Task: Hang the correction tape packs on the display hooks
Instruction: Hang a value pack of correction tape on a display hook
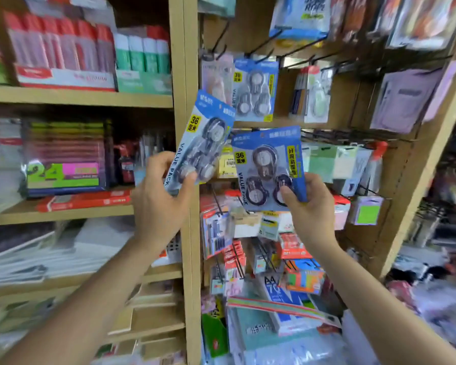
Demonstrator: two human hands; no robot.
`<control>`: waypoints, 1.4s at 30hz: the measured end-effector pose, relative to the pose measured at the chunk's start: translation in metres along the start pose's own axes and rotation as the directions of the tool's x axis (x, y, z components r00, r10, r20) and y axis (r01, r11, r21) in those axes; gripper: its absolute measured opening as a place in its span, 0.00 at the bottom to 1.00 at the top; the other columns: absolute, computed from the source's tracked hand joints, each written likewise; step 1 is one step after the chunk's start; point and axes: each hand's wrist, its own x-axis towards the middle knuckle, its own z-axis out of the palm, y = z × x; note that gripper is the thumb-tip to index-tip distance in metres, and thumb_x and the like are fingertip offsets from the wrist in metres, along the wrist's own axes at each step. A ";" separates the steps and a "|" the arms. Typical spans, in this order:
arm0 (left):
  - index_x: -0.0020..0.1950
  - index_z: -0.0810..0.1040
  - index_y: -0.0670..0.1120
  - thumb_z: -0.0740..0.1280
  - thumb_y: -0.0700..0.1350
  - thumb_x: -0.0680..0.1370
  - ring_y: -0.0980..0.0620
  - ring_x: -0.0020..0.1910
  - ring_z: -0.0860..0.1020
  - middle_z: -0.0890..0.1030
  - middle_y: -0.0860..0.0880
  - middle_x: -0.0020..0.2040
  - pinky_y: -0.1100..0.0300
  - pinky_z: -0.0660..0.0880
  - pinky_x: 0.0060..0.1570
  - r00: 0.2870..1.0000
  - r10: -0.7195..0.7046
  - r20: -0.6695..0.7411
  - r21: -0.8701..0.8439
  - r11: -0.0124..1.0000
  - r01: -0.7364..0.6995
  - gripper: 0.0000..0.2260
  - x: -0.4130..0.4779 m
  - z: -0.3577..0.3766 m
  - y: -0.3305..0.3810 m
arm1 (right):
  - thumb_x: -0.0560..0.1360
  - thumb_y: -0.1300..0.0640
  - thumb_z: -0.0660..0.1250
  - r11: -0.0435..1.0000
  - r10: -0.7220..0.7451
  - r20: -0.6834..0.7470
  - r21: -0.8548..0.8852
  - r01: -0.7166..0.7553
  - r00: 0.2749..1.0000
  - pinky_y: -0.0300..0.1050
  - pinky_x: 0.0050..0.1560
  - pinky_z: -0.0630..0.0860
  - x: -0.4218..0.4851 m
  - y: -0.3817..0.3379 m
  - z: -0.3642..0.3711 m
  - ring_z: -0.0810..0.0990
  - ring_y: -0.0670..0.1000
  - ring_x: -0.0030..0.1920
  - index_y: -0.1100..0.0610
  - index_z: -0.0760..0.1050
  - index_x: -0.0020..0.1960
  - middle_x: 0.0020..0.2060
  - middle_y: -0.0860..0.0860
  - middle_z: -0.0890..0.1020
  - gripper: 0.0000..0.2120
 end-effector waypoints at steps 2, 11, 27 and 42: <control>0.58 0.69 0.53 0.76 0.44 0.76 0.50 0.43 0.81 0.85 0.49 0.48 0.52 0.74 0.42 0.998 0.056 -0.025 0.008 0.998 -0.056 0.18 0.025 0.004 0.004 | 0.77 0.58 0.70 0.999 -0.052 -0.023 0.011 0.053 0.998 0.32 0.35 0.68 0.026 -0.012 -0.002 0.73 0.40 0.35 0.55 0.74 0.52 0.37 0.47 0.77 0.06; 0.54 0.77 0.44 0.77 0.46 0.73 0.54 0.41 0.78 0.79 0.59 0.43 0.62 0.67 0.42 0.988 0.088 -0.128 -0.006 0.996 -0.089 0.14 0.122 0.044 0.013 | 0.78 0.60 0.69 0.985 -0.173 -0.111 0.006 0.175 0.979 0.34 0.35 0.68 0.138 -0.041 -0.008 0.73 0.37 0.33 0.55 0.72 0.52 0.36 0.44 0.74 0.07; 0.51 0.79 0.44 0.71 0.49 0.74 0.47 0.30 0.79 0.83 0.48 0.38 0.62 0.68 0.31 0.865 0.470 -0.174 0.222 0.875 -0.431 0.10 0.177 0.118 -0.019 | 0.77 0.62 0.70 0.975 0.044 0.091 0.213 -0.063 0.995 0.38 0.37 0.77 0.235 -0.025 0.004 0.80 0.51 0.41 0.61 0.74 0.53 0.44 0.55 0.82 0.07; 0.51 0.79 0.41 0.70 0.45 0.77 0.54 0.38 0.72 0.82 0.46 0.38 0.65 0.65 0.37 0.782 0.552 -0.289 0.196 0.834 -0.516 0.09 0.176 0.139 -0.039 | 0.78 0.61 0.69 0.965 0.083 0.094 0.241 -0.103 0.992 0.49 0.44 0.83 0.261 0.014 0.042 0.85 0.52 0.46 0.58 0.76 0.53 0.47 0.54 0.85 0.05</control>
